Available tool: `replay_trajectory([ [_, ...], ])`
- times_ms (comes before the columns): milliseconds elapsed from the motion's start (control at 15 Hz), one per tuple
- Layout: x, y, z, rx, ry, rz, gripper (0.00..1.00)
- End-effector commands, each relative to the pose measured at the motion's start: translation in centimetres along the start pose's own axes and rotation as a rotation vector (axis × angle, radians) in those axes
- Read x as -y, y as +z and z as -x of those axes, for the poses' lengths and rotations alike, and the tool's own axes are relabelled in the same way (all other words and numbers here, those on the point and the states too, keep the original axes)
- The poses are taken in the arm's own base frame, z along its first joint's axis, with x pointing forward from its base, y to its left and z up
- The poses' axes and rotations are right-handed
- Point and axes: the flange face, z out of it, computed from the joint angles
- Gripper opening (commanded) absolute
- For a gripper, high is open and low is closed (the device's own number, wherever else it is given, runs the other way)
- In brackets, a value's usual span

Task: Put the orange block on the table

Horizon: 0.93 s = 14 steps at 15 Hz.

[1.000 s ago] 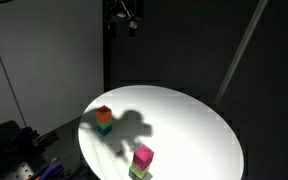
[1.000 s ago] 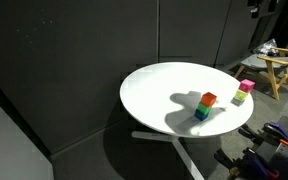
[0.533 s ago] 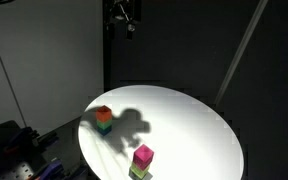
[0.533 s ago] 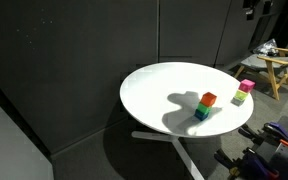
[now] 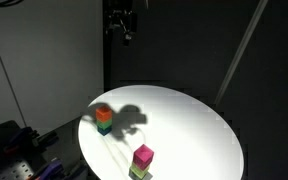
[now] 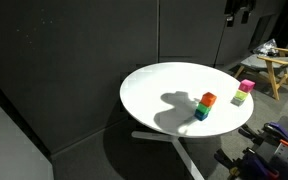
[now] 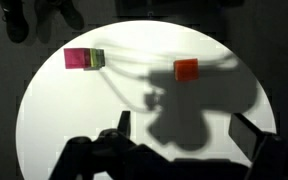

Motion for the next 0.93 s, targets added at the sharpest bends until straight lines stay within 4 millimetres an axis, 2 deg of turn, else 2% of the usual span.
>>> replay_trajectory([
  [0,1.5,1.6,-1.9,-0.033,-0.019,-0.046,1.00],
  [333,4.0,4.8,-3.6,-0.084,-0.046,-0.038,1.00],
  [867,7.9,9.6,-3.5,-0.147,-0.075,-0.024,1.00],
])
